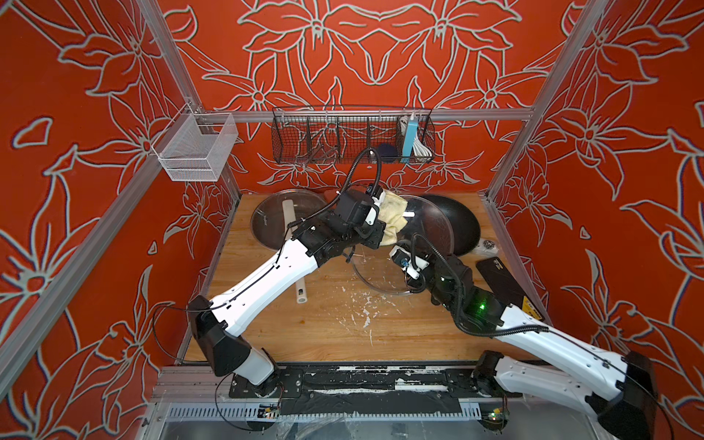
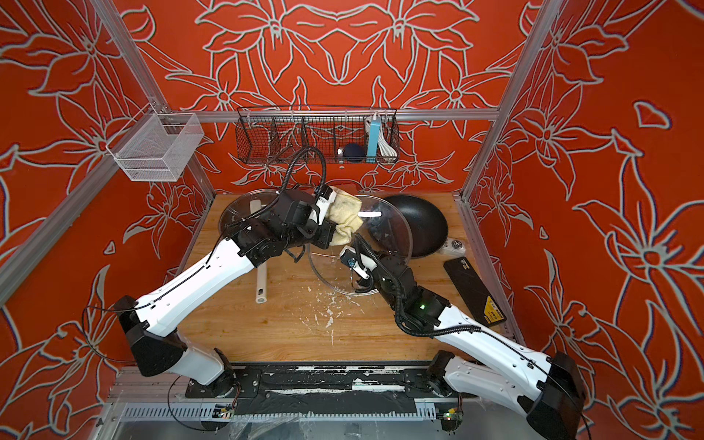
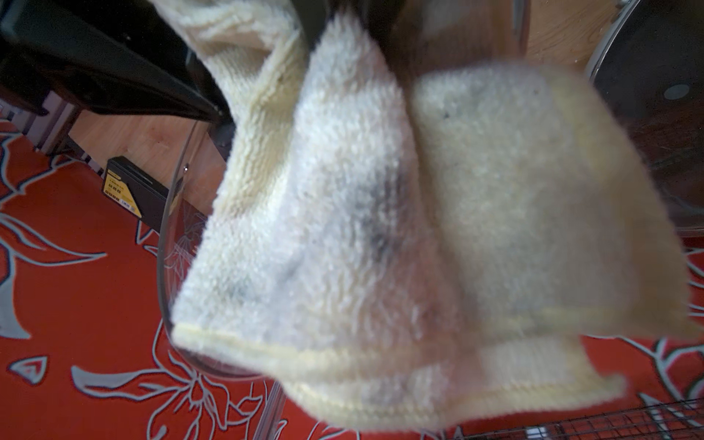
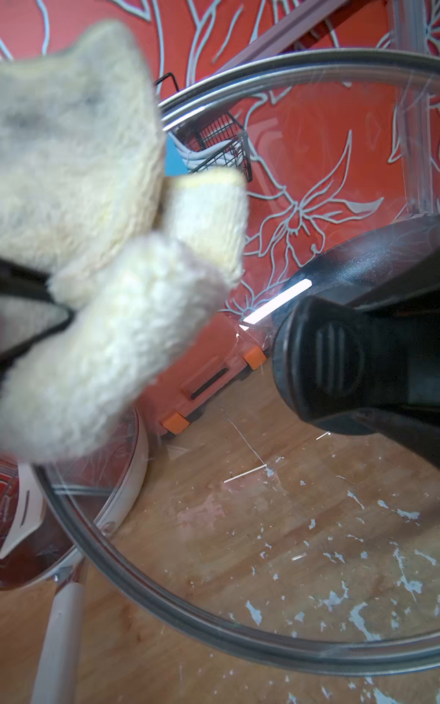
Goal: Wipe the pot lid with a cloth
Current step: Wipe the pot lid.
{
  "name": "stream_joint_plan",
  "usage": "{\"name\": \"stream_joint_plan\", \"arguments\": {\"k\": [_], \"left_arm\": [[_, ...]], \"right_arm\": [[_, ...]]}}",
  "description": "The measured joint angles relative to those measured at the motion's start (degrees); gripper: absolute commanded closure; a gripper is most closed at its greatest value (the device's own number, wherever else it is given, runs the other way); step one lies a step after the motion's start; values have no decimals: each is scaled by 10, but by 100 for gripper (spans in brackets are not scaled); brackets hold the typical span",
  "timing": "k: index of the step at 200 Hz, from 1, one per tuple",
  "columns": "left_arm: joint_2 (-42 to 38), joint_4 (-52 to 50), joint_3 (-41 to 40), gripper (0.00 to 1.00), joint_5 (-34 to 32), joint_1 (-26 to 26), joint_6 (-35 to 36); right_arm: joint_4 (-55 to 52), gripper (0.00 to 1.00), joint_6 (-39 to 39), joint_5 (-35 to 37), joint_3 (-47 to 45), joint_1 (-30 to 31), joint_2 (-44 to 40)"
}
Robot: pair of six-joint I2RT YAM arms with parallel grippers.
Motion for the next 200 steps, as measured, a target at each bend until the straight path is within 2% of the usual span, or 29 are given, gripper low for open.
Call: {"name": "stream_joint_plan", "arguments": {"k": [90,159,200], "left_arm": [[-102,119,-177,100,-19,-12,-26],[-104,169,-231,100,-9,-62,-38],[-66,188,-231,100,5,-95,-51]], "right_arm": [[17,100,123,0,11,-36,-2],[1,100,180,0,66,-61,11],[-2,100,202,-1,73,-70,12]]}}
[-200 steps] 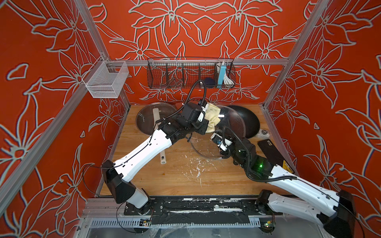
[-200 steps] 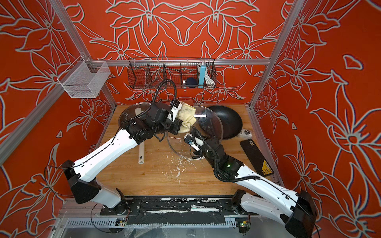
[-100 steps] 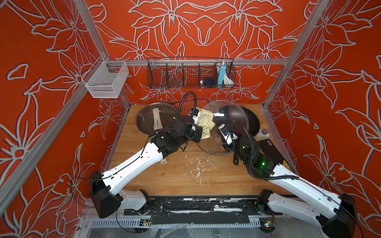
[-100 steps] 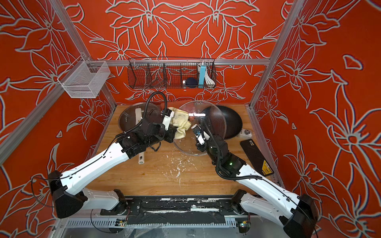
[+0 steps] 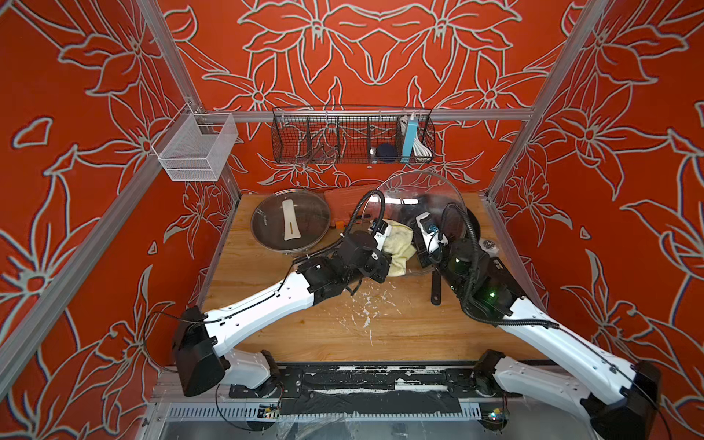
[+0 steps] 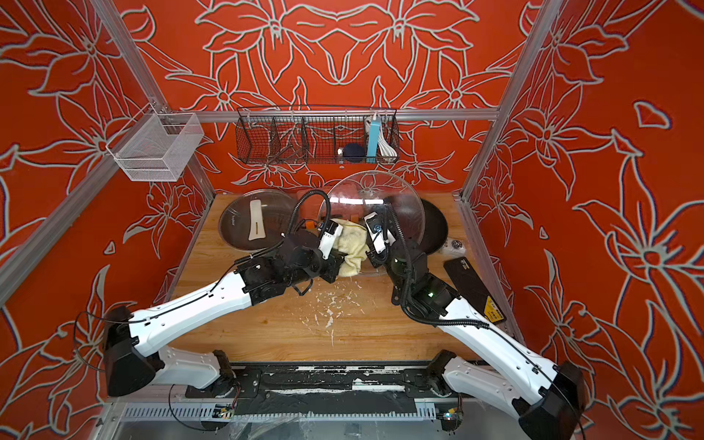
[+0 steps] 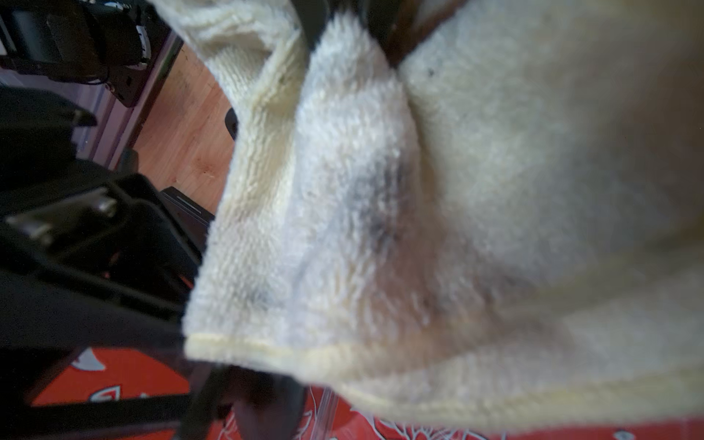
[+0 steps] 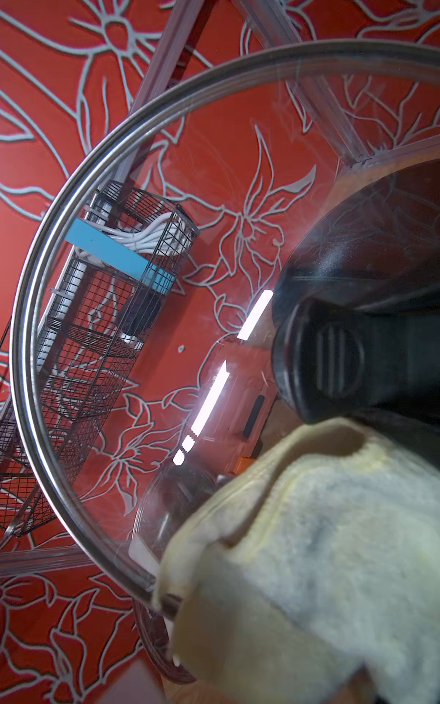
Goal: Wipe the pot lid with a cloth
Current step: Wipe the pot lid.
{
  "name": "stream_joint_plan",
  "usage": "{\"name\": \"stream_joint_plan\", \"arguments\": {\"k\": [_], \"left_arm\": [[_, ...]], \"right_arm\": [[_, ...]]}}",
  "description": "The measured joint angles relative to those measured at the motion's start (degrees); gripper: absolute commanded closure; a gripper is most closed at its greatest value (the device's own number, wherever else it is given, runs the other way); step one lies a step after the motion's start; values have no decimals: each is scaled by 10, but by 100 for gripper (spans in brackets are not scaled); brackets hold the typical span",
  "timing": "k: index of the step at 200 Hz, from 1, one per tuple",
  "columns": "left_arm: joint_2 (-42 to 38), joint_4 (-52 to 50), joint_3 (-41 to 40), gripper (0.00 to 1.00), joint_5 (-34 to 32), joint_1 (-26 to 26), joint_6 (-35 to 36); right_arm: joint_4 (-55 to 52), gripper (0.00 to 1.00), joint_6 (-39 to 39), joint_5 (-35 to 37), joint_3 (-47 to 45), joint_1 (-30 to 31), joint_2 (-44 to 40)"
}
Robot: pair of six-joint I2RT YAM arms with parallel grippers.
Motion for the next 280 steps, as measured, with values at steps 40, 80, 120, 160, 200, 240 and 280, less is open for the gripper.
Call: {"name": "stream_joint_plan", "arguments": {"k": [40,80,120,160,200,240,280], "left_arm": [[49,1,13,100,12,-21,-6],[56,-3,21,100,5,-23,-10],[32,-24,21,100,-17,-9,-10],[-11,-41,31,100,-16,54,-14],[-9,-53,82,100,-2,106,-14],[23,-81,153,100,22,131,4],[61,-118,218,100,57,131,33]], "right_arm": [[-18,100,14,-2,0,-7,0],[-17,100,15,-2,0,-9,0],[-7,100,1,-6,-4,-9,-2],[-4,100,-28,-31,-27,-12,-16],[-9,100,-51,-70,-51,-9,-17],[-12,100,-78,-103,-70,13,-18],[-13,100,-113,-113,-74,37,-20]]}}
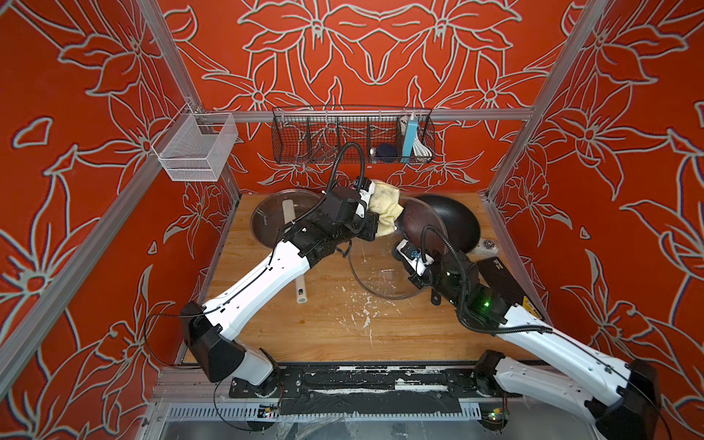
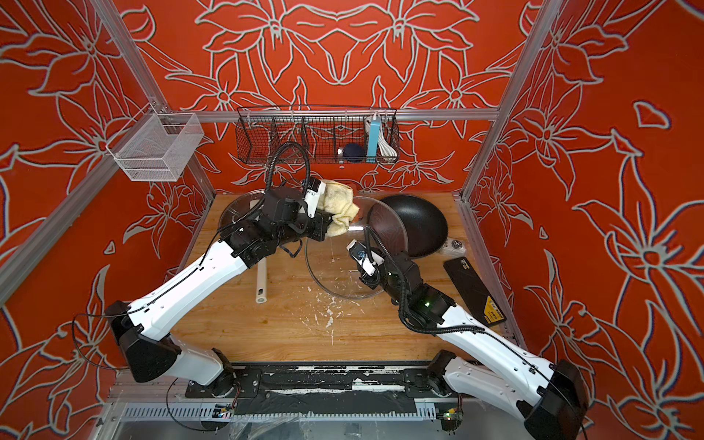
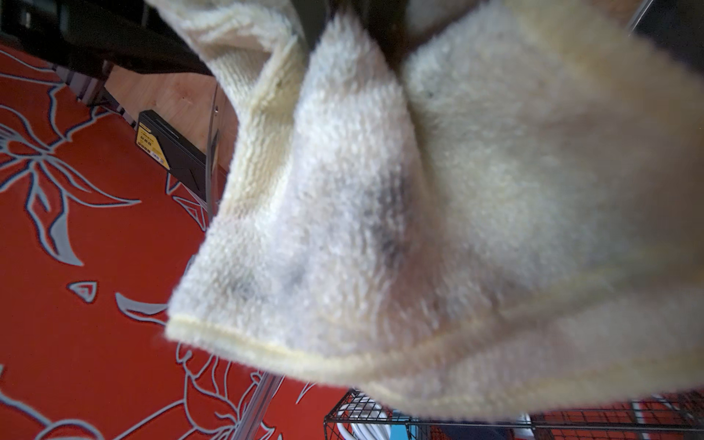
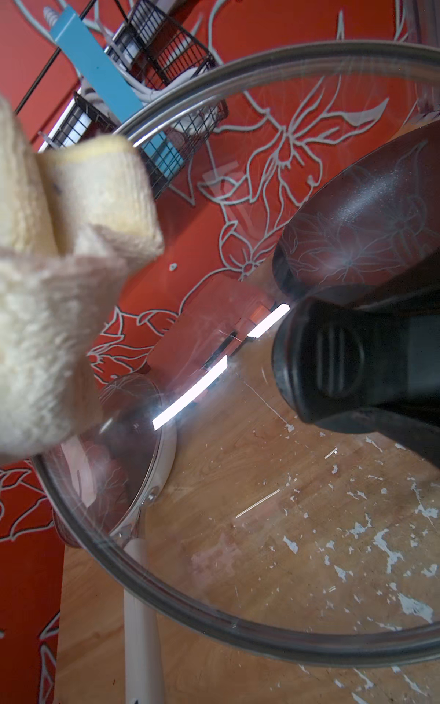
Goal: Wipe the pot lid with a cloth
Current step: Wipe the pot lid.
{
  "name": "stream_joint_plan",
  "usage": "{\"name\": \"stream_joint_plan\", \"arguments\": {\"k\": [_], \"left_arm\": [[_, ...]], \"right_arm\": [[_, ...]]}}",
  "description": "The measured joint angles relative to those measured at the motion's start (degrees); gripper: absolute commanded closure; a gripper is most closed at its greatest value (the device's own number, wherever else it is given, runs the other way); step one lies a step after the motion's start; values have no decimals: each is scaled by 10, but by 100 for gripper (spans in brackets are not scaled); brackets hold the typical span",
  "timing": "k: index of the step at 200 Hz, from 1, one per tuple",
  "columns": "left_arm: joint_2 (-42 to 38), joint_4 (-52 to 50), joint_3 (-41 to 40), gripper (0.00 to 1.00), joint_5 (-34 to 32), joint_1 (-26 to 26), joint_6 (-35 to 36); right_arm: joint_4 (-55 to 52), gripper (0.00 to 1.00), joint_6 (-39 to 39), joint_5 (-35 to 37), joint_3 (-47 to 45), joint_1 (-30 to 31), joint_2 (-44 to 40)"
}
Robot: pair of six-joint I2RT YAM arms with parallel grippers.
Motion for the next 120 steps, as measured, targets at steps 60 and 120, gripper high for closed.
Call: {"name": "stream_joint_plan", "arguments": {"k": [60,120], "left_arm": [[77,-81,109,100,37,-21,48],[178,-181,217,100,43,-73,102]], "right_arm": [[-6,100,-64,20,-1,35,1],[1,100,-134,55,-1,78,34]]}}
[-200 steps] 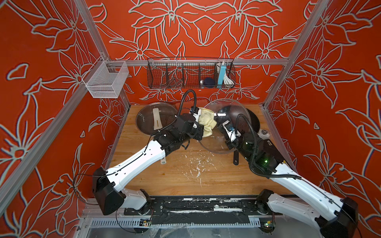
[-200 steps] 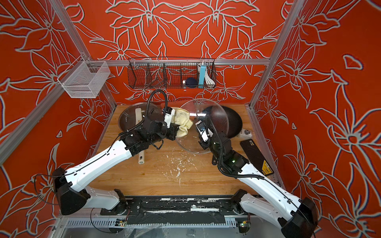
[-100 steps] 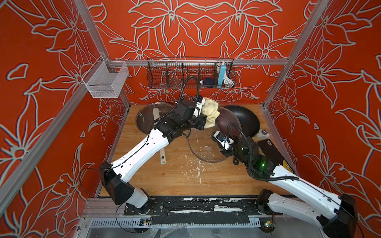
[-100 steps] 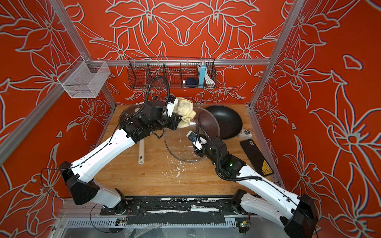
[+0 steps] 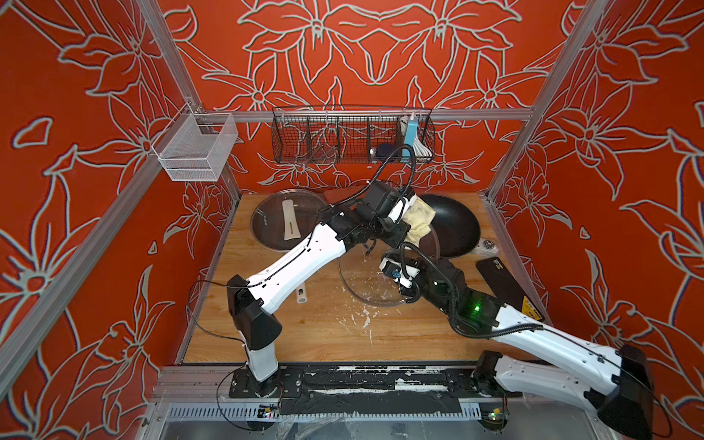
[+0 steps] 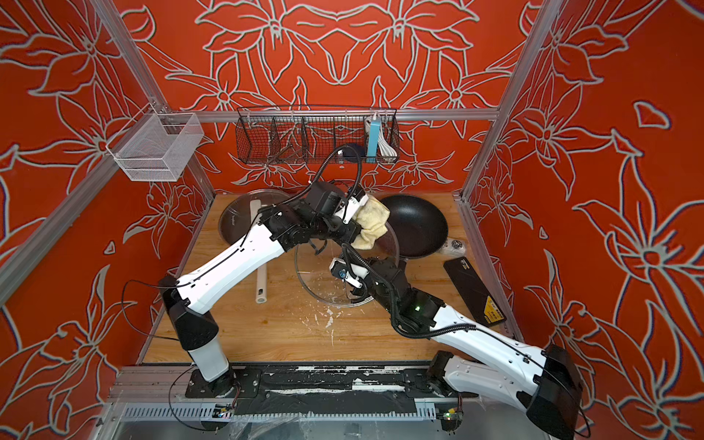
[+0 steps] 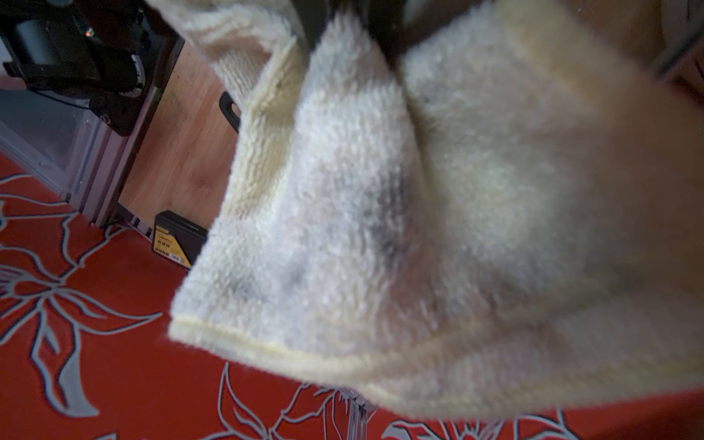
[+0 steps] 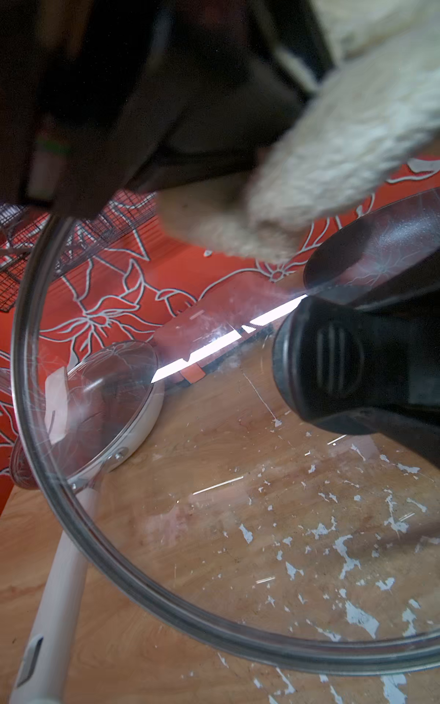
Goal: Wipe the pot lid with a cloth
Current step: Wipe the pot lid.
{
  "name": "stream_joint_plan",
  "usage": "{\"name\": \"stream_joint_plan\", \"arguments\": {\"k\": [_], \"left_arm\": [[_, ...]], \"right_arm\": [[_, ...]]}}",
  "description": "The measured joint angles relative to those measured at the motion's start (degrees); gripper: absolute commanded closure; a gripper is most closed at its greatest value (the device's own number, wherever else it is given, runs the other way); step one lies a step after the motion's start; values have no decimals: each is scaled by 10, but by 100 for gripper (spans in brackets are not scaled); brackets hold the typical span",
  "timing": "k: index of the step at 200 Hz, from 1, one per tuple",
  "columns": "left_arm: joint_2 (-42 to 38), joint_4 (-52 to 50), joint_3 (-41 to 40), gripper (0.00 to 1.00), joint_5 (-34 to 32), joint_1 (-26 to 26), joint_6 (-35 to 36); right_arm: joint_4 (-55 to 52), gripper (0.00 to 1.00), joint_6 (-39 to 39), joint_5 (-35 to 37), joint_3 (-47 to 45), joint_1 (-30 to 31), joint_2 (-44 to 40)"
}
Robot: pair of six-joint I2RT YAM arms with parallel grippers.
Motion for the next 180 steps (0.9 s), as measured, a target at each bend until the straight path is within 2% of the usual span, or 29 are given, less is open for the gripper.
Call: {"name": "stream_joint_plan", "arguments": {"k": [33,62,132,180], "left_arm": [[16,-23,7,100,0,-10,8],[-5,-3,-14,100,-17,-10,7],[-157,133,-188,100,-115,8,-57],[-251,247,-342,100,-122,8,-91]], "right_arm": [[0,100,-4,4,0,5,5],[10,100,1,24,0,5,5],[26,100,31,58,-1,-13,-21],[26,100,93,60,-2,-51,-60]]}}
